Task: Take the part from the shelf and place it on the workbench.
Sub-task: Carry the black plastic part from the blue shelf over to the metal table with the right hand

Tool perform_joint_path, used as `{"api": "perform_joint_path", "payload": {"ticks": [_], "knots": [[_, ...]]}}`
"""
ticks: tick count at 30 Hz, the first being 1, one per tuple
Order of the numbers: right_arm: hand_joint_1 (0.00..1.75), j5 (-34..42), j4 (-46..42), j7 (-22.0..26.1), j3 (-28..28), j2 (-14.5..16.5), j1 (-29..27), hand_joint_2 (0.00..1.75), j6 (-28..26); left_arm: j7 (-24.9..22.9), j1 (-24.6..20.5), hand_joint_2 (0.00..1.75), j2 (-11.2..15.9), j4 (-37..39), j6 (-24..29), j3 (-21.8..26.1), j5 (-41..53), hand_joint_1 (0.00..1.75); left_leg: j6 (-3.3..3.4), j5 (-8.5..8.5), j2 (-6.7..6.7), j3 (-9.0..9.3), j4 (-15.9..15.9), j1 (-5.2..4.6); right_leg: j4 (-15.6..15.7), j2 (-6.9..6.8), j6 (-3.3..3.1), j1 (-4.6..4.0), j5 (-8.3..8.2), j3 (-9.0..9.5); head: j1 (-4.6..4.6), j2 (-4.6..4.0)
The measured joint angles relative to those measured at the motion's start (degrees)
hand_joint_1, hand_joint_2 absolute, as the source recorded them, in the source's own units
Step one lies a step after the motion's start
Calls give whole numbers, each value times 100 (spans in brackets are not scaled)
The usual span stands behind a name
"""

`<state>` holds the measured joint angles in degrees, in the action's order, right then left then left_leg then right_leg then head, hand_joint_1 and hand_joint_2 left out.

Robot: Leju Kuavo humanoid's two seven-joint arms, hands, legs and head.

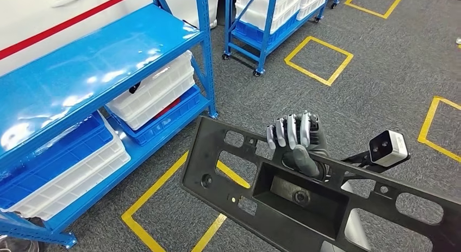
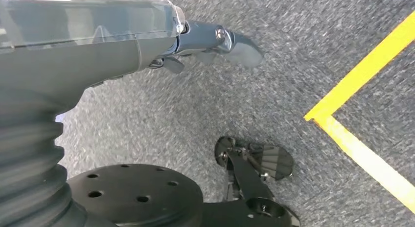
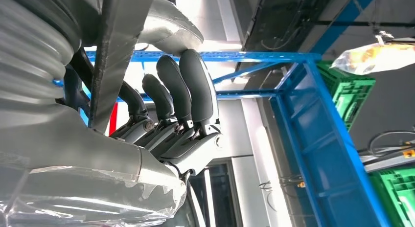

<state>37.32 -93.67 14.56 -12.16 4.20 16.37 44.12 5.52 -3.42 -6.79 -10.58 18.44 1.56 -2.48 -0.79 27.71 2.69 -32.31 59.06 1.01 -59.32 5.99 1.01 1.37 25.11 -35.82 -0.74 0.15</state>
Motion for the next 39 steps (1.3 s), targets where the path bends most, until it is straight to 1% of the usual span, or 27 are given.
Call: {"api": "perform_joint_path", "payload": {"ticks": [1,3,5,6,7,8,9,11,13,14,16,18,20,21,22,23,24,25,27,29,31,32,33,35,37,38,39], "knots": [[154,-6,-8,7,20,-1,-13,175,-1,3,-10,175,-1,-1,2,1,-3,0,42,-21,-49,5,-20,-1,-12,-28,32,5,9,-11,1,0],[154,-14,-28,26,67,-3,-16,175,-9,13,-9,175,-2,0,4,2,-7,0,134,-61,-160,16,-68,5,-285,-249,71,-4,195,-138,28,0],[154,-19,-40,49,109,-4,-15,175,-26,23,5,175,-1,1,6,2,-7,0,185,-71,-274,12,-80,-22,-978,-489,84,-15,557,-457,56,0],[154,-21,-42,58,129,-4,-19,175,-33,26,11,175,0,1,7,3,-6,0,196,-70,-334,7,-79,-38,-1332,-526,87,-15,694,-621,57,0],[154,-25,-42,66,148,-4,-26,175,-36,28,12,175,0,0,7,3,-4,0,200,-67,-394,5,-78,-54,-1550,-544,83,-14,743,-718,57,0],[154,-28,-43,72,169,-4,-30,175,-36,29,10,175,1,0,7,4,-2,0,205,-64,-455,7,-77,-68,-1549,-559,71,-17,682,-704,56,0],[154,-30,-49,79,190,-4,-32,175,-37,29,5,175,1,-1,7,3,1,0,207,-60,-510,14,-77,-81,-1324,-586,48,-25,531,-575,56,0],[154,-32,-75,89,230,-4,-26,175,-33,25,-7,175,-1,-1,8,3,7,0,203,-41,-607,33,-74,-112,-530,-772,-27,-84,203,-137,56,-1],[154,-33,-98,95,256,-3,-14,175,-25,14,-13,175,0,0,10,4,8,0,174,-22,-691,38,-68,-143,-38,-928,-88,-154,90,106,53,-1],[154,-33,-101,98,267,-3,-11,175,-21,7,-16,175,1,0,15,4,8,0,153,-16,-741,40,-70,-154,15,-931,-101,-179,103,116,51,-1],[154,-32,-101,107,285,-2,-13,175,-11,-5,-26,175,3,0,27,4,7,0,106,11,-806,52,-68,-149,57,-821,-145,-160,70,106,51,0],[154,-19,-90,127,292,2,5,175,14,-10,-25,175,7,-1,37,7,4,0,52,188,-641,-24,144,-131,110,-725,-207,-118,29,119,49,0],[154,0,-54,151,295,12,31,175,52,-10,-11,175,16,0,38,13,3,0,11,547,-401,-306,794,-105,125,-625,-245,-102,7,120,45,0],[154,5,-28,160,295,17,38,175,68,-10,-1,175,23,1,35,16,3,0,-4,703,-349,-482,1181,-95,120,-568,-252,-103,3,114,44,-1],[154,8,-3,168,296,19,40,175,78,-10,8,175,33,1,32,18,4,0,-17,777,-328,-616,1465,-87,112,-506,-254,-102,2,111,45,-1],[154,10,16,178,296,20,40,175,84,-10,14,175,43,1,29,19,6,0,-25,738,-322,-665,1551,-78,101,-442,-253,-100,2,108,45,-1],[154,11,31,187,296,21,40,175,89,-10,16,175,54,0,29,19,10,0,-31,593,-315,-612,1414,-66,87,-376,-249,-96,4,107,45,-1],[154,13,37,197,296,23,40,175,94,-10,14,175,65,0,29,19,16,0,-34,376,-285,-468,1081,-49,68,-311,-239,-90,10,106,45,0],[154,16,41,210,297,30,44,175,103,-15,17,175,84,0,32,19,30,0,-34,63,-43,-152,353,-1,15,-187,-194,-83,23,76,46,0],[154,16,41,215,299,42,48,175,105,-32,18,175,92,1,39,19,43,0,-12,1,155,-39,57,17,-19,-78,-112,-75,3,10,47,0],[154,10,37,214,302,50,45,175,102,-48,1,175,95,1,44,20,55,0,47,-26,86,-40,32,3,-16,15,-27,-54,-31,-38,47,0],[154,8,33,214,305,50,42,175,96,-52,-5,175,97,1,44,20,60,0,87,-47,25,-33,10,0,-44,-29,1,-54,-10,-59,51,0],[154,3,28,212,310,50,46,175,89,-55,-6,175,99,1,44,21,65,0,131,-68,-43,-26,-15,1,-160,-140,25,-56,72,-114,63,0],[154,-2,20,210,317,50,52,175,76,-58,0,175,103,1,38,21,78,0,189,-91,-176,-31,-42,-12,-737,-433,61,-64,406,-377,87,0],[154,-6,19,209,321,50,38,175,71,-58,5,175,112,1,33,21,95,0,207,-92,-314,-49,-42,-37,-1461,-548,88,-55,714,-709,94,0],[154,-7,19,209,325,50,24,175,70,-58,5,175,117,1,31,21,105,0,208,-90,-382,-53,-41,-46,-1622,-562,91,-52,740,-775,94,0],[154,-7,17,209,330,50,13,175,70,-58,0,175,121,1,31,21,115,0,209,-89,-450,-54,-41,-55,-1549,-575,85,-54,657,-718,95,0]]}}
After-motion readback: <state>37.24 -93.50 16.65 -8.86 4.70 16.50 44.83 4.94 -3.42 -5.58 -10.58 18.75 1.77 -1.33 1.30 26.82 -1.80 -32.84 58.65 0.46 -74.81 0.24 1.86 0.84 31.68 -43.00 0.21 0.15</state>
